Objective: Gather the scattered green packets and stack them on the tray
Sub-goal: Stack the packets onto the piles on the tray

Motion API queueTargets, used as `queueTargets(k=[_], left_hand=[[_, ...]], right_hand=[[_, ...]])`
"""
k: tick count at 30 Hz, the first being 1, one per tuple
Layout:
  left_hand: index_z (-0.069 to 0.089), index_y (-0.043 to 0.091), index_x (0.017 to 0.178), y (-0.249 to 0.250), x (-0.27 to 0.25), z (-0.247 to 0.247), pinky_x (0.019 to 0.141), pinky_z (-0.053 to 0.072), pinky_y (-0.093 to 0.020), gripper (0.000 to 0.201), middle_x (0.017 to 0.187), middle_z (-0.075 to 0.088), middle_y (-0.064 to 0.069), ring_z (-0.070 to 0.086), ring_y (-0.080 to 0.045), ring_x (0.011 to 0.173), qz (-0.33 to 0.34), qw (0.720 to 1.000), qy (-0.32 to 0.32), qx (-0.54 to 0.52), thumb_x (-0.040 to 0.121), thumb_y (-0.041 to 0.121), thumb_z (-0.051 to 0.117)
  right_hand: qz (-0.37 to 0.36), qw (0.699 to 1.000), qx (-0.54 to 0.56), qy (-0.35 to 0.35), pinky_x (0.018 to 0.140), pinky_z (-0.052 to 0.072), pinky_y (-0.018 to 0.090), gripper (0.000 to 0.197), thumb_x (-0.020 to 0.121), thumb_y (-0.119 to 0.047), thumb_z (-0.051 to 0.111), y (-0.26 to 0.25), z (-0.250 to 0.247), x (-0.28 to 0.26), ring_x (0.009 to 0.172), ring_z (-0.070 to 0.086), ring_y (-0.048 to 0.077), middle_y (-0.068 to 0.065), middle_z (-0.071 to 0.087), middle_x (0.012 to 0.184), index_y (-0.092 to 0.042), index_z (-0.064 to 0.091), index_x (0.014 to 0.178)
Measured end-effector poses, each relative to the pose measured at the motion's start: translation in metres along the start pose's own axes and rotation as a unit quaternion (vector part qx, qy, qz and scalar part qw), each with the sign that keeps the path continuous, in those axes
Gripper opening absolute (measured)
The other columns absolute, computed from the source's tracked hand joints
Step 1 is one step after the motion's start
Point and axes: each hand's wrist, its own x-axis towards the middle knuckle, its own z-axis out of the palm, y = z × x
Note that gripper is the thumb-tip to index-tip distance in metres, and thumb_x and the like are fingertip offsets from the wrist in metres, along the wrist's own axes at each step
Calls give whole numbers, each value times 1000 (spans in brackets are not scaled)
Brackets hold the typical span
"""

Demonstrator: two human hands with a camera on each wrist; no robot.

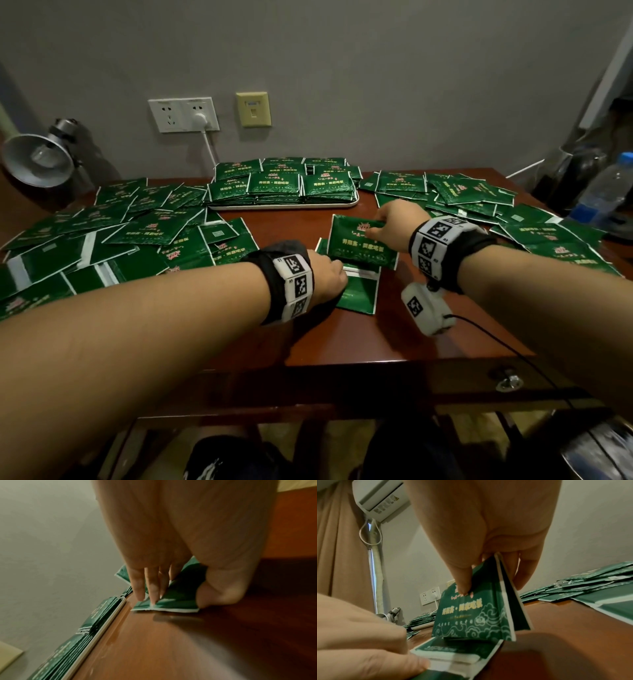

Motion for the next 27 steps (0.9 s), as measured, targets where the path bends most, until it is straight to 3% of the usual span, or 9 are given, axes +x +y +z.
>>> queueTargets(k=[2, 6, 10, 13, 17, 19, 21, 24, 27], left_hand=[[45, 7, 124, 0, 0, 4, 78, 51, -42, 52, 116, 51, -13, 58, -33, 104, -3, 1000, 21, -20, 81, 22, 70], [55, 16, 108, -7, -7, -1, 65, 45, -33, 22, 98, 60, -5, 61, -28, 91, -46, 989, 70, -119, 88, 24, 58], [61, 20, 102, -32, -12, -8, 72, 49, -28, 17, 92, 62, 0, 62, -23, 90, -106, 944, 102, -296, 86, 23, 55], [66, 16, 105, -54, -12, -5, 72, 50, -27, 21, 102, 66, -1, 61, -18, 90, -155, 907, 140, -365, 87, 25, 60], [63, 15, 112, -71, -7, 10, 77, 49, -28, 28, 109, 65, -3, 60, -21, 99, -222, 900, 126, -353, 84, 14, 61], [58, 18, 119, -69, -3, 15, 80, 52, -30, 36, 111, 63, -2, 60, -20, 99, -225, 896, 109, -367, 83, 14, 60], [54, 22, 125, -61, 0, 16, 82, 52, -30, 41, 118, 60, -1, 59, -19, 101, -196, 889, 104, -400, 85, 19, 60], [40, 28, 141, -46, 6, 12, 85, 49, -29, 62, 129, 54, -4, 57, -22, 110, -156, 900, 64, -403, 85, 34, 68], [35, 20, 144, -36, 13, 9, 82, 46, -29, 71, 130, 55, -6, 57, -25, 111, -170, 925, 14, -341, 85, 43, 67]], right_hand=[[-4, 1000, 6, -1, 77, 46, 28, 40, 91, -40, 64, 1, 1, -1, 96, 60, 21, 4, 65, 116, -14, 64, 120], [-14, 1000, 15, -6, 79, 45, 28, 39, 94, -36, 61, 2, 2, -4, 102, 60, 22, 4, 64, 120, -13, 61, 125], [-10, 1000, 9, 3, 74, 41, 27, 34, 97, -35, 55, 4, 0, -2, 89, 56, 21, 7, 65, 113, -11, 62, 121], [5, 1000, 11, 10, 74, 42, 29, 35, 99, -35, 52, 6, -1, -1, 98, 60, 25, 9, 64, 114, -11, 60, 123], [33, 999, -6, 22, 70, 43, 30, 36, 99, -39, 49, 14, 0, 3, 94, 62, 28, 9, 65, 101, -9, 62, 115], [46, 999, -21, 17, 66, 41, 30, 36, 98, -41, 50, 18, -1, 4, 87, 60, 26, 6, 63, 94, -11, 63, 113], [53, 998, -25, 7, 67, 42, 30, 36, 98, -41, 51, 20, -1, 4, 88, 61, 26, 7, 64, 97, -11, 62, 115], [57, 998, -28, -3, 69, 44, 31, 37, 98, -42, 51, 21, -1, 1, 93, 62, 26, 8, 64, 104, -11, 60, 116], [53, 998, -28, -10, 72, 45, 31, 38, 98, -41, 52, 17, 3, 0, 98, 61, 27, 8, 64, 110, -11, 58, 120]])
